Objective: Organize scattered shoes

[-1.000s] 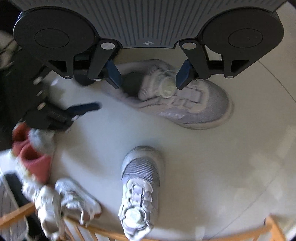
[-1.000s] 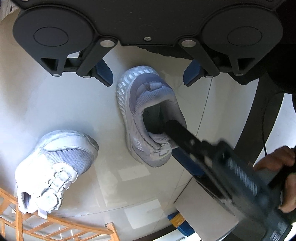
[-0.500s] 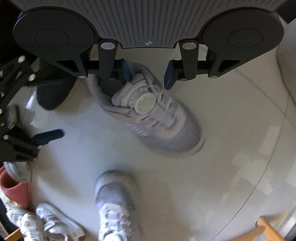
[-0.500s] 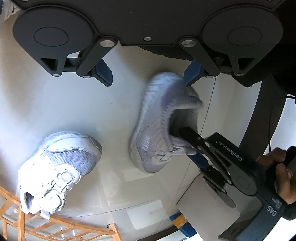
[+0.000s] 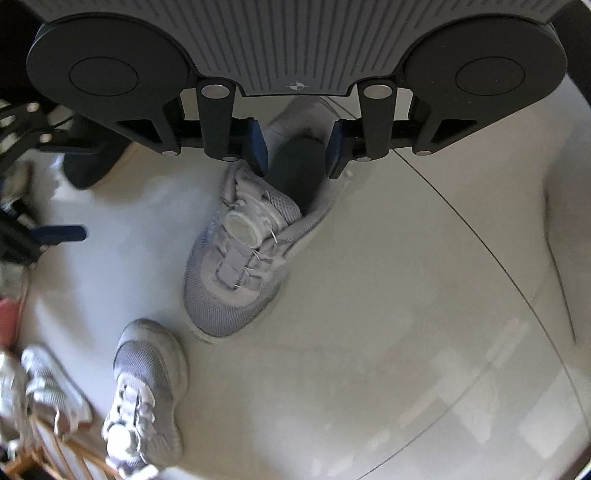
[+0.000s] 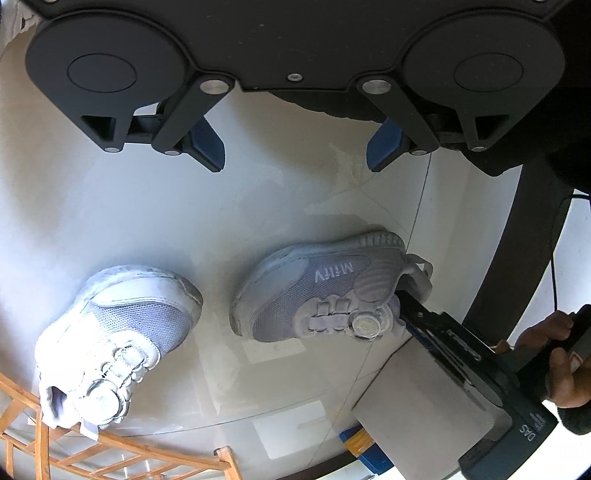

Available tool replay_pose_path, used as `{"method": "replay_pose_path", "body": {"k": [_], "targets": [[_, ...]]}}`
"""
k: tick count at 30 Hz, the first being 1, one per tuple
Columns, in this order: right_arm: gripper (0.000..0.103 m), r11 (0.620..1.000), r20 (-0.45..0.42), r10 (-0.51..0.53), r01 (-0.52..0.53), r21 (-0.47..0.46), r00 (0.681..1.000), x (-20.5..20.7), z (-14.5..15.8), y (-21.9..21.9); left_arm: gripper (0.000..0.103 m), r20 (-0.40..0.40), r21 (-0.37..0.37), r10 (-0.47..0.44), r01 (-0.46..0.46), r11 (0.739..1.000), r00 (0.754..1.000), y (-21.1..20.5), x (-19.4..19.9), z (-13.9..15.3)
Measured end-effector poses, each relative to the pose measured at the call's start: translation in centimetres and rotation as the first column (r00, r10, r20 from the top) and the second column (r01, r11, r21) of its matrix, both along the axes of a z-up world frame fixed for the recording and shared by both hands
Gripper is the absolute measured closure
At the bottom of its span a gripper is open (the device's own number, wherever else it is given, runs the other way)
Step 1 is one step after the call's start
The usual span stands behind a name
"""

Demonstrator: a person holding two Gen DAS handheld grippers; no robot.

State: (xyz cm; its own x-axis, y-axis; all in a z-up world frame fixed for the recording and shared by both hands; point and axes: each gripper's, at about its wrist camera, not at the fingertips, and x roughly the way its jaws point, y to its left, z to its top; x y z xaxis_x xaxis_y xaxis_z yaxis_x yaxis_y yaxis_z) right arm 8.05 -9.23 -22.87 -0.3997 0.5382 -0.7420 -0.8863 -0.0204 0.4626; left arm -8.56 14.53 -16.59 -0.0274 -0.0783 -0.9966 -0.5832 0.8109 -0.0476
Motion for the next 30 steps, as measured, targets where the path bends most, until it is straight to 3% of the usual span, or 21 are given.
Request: {"method": "replay_pose_path", "body": {"k": [8, 14, 17, 22, 27, 29, 30], "targets": [[0.016, 1.0, 0.002, -0.001, 0.001, -0.004, 1.0, -0.1, -0.3, 0.1, 0.049, 0.128, -0.107, 0.118, -0.105, 0.989, 0.985, -0.1, -1.3, 2.8], [0.016, 1.0, 0.007, -0.002, 0.001, 0.001, 1.0, 0.0, -0.1, 0.1, 0.045, 0.128, -0.113, 0.178, -0.164, 0.98, 0.976, -0.1, -0.4, 1.0], [0.016, 1.0, 0.008, -0.006, 0.006, 0.0, 1.0, 0.0, -0.2, 0.0, 0.045, 0.096, -0.114, 0.215, -0.204, 0.972, 0.972, -0.5, -0.1, -0.6], [0.016, 1.0, 0.009, -0.004, 0.004, -0.011, 1.0, 0.0, -0.6, -0.1, 0.045, 0.132, -0.097, 0.279, -0.268, 0.959, 0.951, -0.4, -0.8, -1.9], [0.016, 1.0, 0.008, -0.005, 0.005, -0.006, 1.0, 0.1, -0.5, -0.1, 0.047, 0.169, -0.119, 0.381, -0.365, 0.923, 0.909, 0.0, -0.9, -3.1], [0.016, 1.0, 0.01, -0.009, 0.01, -0.005, 1.0, 0.1, -0.5, -0.1, 0.058, 0.182, -0.112, 0.341, -0.325, 0.939, 0.922, -0.4, -0.4, -3.2], [0.016, 1.0, 0.011, -0.012, 0.012, -0.005, 1.0, 0.1, -0.5, -0.1, 0.058, 0.186, -0.098, 0.311, -0.297, 0.95, 0.932, -0.6, 0.0, -3.2]]}}
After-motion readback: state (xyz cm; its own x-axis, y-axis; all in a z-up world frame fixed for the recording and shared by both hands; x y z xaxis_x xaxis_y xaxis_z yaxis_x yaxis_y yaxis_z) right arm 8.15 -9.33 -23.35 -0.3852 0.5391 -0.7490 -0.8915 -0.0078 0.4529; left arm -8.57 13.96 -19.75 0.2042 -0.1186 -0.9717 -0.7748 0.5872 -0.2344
